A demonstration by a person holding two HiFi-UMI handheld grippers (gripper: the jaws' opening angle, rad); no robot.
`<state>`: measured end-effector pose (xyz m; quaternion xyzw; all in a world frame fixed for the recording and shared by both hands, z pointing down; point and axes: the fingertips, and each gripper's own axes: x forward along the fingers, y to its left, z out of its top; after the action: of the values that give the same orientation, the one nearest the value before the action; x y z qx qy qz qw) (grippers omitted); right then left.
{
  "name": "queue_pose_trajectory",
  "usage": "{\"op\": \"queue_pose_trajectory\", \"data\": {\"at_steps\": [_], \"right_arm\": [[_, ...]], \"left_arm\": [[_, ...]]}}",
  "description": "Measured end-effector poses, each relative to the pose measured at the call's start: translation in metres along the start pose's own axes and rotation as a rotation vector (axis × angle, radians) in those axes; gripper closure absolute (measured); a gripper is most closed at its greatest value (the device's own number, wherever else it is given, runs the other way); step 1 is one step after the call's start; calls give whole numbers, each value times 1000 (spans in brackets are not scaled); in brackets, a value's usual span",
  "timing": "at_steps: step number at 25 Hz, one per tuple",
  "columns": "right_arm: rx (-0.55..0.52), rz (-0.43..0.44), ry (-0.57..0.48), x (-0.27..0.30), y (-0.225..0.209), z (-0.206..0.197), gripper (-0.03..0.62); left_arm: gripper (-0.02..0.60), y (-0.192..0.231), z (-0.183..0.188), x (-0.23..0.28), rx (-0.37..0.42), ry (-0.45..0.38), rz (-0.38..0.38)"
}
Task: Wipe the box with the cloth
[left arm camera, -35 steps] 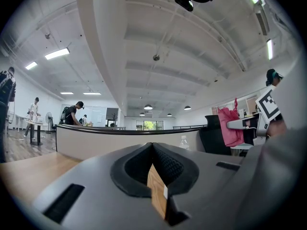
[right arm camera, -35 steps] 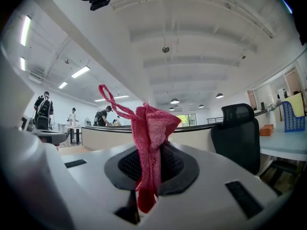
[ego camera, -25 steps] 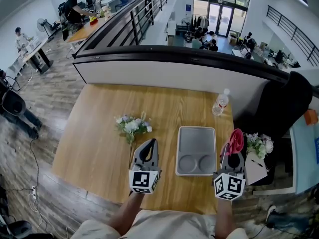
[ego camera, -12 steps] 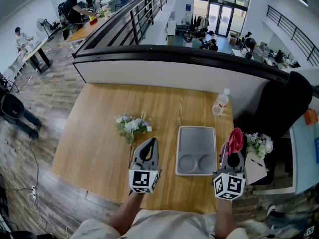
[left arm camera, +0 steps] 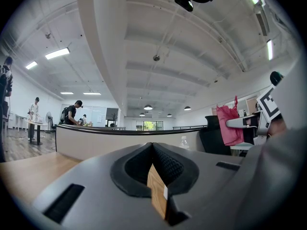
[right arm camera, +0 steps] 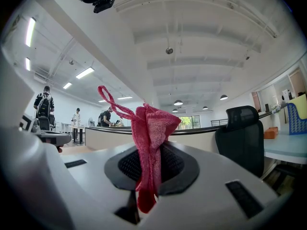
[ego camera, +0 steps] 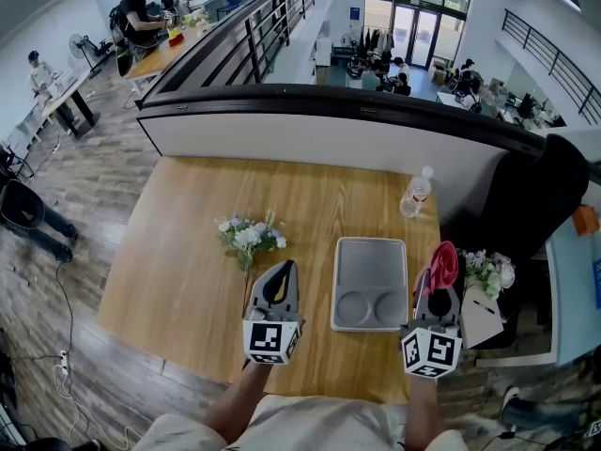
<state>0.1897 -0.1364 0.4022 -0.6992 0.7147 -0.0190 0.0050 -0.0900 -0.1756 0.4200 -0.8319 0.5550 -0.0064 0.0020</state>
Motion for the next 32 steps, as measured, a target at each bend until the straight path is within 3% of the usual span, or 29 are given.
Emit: {"op": "queue_pose_trajectory", "data": {"at_steps": [25,32], "right_arm": [[-9,23,2,0,6,0,530],[-62,58,19,1,17,-3,530]], "left_arm": [[568,-1,3,0,-5,-5,-4],[568,-1,2,0,-2,-2,-7]]}}
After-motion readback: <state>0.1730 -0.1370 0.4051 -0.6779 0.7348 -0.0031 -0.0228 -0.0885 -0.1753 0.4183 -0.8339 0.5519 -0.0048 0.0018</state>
